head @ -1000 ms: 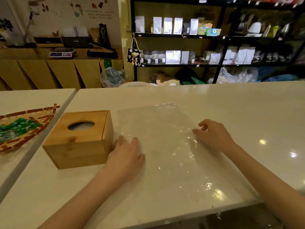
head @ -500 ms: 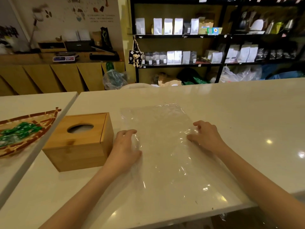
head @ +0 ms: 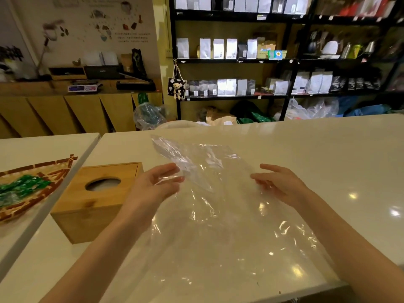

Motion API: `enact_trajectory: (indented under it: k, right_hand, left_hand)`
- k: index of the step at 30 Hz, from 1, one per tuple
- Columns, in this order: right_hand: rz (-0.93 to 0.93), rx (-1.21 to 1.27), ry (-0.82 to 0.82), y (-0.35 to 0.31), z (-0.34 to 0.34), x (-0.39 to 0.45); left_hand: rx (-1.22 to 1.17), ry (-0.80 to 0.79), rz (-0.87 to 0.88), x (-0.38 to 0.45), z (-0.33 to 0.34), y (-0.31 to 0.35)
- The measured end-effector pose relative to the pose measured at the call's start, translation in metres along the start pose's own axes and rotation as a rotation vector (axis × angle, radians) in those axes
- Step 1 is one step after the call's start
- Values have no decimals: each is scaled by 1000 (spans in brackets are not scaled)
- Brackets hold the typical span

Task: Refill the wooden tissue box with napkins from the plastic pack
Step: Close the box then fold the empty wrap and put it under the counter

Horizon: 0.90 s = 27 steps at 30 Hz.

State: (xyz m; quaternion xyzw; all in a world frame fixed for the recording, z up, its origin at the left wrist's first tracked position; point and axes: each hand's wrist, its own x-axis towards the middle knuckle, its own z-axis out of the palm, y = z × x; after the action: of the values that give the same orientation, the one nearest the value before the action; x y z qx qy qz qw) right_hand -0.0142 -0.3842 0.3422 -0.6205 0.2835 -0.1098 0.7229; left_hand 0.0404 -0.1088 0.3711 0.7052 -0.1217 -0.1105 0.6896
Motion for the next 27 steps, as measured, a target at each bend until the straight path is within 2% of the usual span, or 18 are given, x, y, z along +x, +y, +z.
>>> enact_trajectory:
  k: [4, 7, 14, 16, 22, 27]
  right_hand:
    - [-61, 72, -48, -17, -7, -2]
    - [-150, 15, -81, -28, -4, -4]
    - [-337, -52, -91, -53, 4, -9]
    - [-421, -171, -86, -60, 8, -11]
    - [-711, -567, 117, -78, 22, -14]
    - [-799, -1026, 388, -83, 25, -5]
  left_hand:
    - [-16, 6, 40, 2, -7, 37]
    - [18, -14, 38, 12, -18, 51]
    - [348, -63, 125, 30, -36, 61]
    - [434, -31, 181, 35, -37, 61]
    - [626, 128, 332, 50, -37, 59]
    - [746, 227, 419, 59, -32, 63]
